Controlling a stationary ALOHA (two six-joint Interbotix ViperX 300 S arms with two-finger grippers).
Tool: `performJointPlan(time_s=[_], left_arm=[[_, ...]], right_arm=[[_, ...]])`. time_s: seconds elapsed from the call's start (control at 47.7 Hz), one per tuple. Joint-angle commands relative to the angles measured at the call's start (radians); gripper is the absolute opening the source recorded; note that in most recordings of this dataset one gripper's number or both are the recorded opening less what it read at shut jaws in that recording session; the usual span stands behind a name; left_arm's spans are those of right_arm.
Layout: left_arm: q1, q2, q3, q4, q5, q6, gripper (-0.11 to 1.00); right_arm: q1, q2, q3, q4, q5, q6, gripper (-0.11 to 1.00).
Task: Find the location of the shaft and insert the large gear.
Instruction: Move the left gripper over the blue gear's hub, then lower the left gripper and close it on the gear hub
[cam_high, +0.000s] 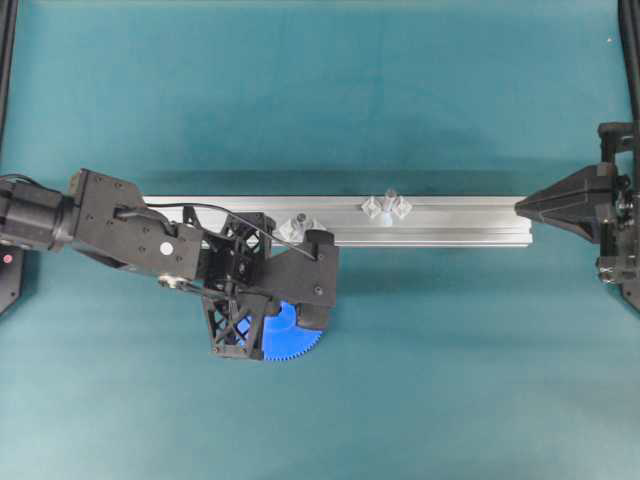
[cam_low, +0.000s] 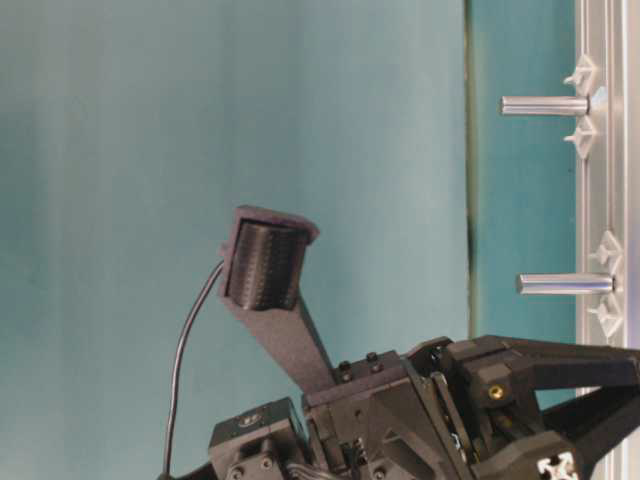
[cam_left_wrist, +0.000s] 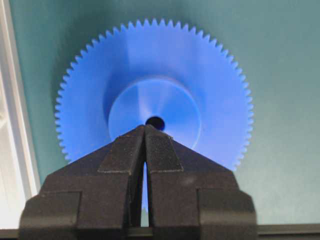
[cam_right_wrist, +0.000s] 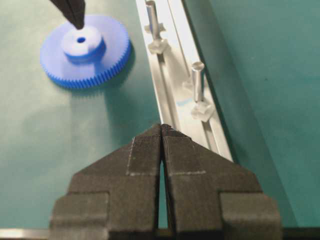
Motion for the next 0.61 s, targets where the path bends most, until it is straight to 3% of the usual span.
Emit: performJointPlan(time_s=[0.0, 0.587], left_arm=[[-0.006, -0.014, -0.031, 0.003, 0.012, 0.000, -0.01], [-0.020, 0.040, -0.109, 0.003, 0.127, 0.008, -0.01]], right_arm=[[-0.003, 0.003, -0.009, -0.002, -0.005, 0.008, -0.01], [-0.003, -0.017, 0.003, -0.002, -0.005, 0.009, -0.01]])
